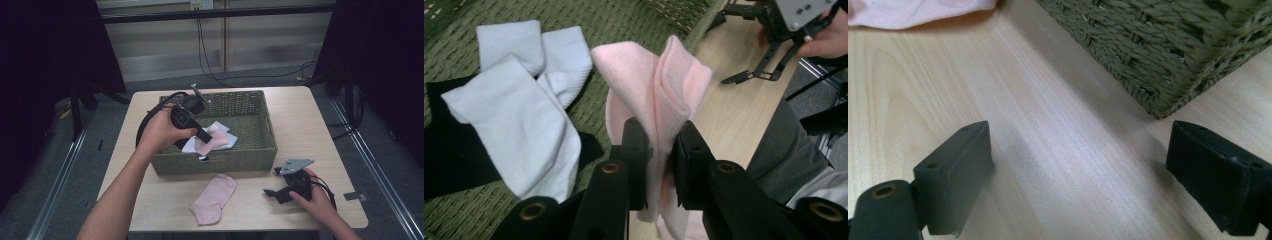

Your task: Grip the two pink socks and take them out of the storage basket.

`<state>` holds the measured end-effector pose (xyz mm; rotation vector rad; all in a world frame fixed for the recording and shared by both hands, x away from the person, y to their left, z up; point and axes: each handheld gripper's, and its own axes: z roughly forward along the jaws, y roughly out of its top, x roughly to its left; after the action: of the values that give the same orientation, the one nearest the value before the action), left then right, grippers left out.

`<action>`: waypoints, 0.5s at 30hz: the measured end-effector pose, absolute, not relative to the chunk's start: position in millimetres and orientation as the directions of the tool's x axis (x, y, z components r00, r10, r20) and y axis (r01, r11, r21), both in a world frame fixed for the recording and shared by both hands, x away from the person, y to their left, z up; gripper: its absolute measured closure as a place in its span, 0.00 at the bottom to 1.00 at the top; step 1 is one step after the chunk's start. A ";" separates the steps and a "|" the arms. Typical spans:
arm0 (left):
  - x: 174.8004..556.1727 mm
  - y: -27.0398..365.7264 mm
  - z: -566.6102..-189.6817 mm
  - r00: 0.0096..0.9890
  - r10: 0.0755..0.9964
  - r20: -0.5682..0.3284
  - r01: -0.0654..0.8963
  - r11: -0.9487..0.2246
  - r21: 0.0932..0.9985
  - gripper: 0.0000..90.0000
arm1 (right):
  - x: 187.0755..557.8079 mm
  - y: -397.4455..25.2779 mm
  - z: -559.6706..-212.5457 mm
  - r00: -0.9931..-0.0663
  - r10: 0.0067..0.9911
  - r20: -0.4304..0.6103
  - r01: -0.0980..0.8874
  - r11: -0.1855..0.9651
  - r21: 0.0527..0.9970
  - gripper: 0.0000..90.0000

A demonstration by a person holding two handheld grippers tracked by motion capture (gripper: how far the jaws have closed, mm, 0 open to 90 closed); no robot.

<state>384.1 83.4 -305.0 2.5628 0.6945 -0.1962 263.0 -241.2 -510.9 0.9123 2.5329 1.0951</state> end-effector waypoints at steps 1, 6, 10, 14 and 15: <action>381.0 82.3 -304.7 0.864 0.433 -0.259 0.504 -0.762 0.408 0.86 | 263.0 -241.3 -510.9 -0.779 0.627 0.029 0.451 0.527 0.720 0.12; 371.9 79.3 -306.2 0.877 0.404 -0.259 0.479 -0.769 0.424 0.86 | 263.1 -241.4 -510.9 -0.779 0.626 0.029 0.451 0.528 0.720 0.12; 365.2 77.2 -308.5 0.885 0.386 -0.261 0.464 -0.773 0.433 0.86 | 263.1 -241.4 -510.9 -0.779 0.626 0.028 0.450 0.528 0.720 0.12; 355.5 73.2 -310.9 0.894 0.365 -0.260 0.446 -0.782 0.435 0.86 | 263.1 -241.4 -510.9 -0.780 0.626 0.027 0.449 0.529 0.720 0.12; 352.8 72.1 -311.2 0.898 0.357 -0.258 0.438 -0.784 0.439 0.86 | 263.1 -241.4 -510.9 -0.780 0.626 0.027 0.449 0.529 0.720 0.12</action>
<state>352.8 72.1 -311.2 2.5605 0.5746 -0.2197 263.1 -241.4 -510.9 0.9076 2.5345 1.0923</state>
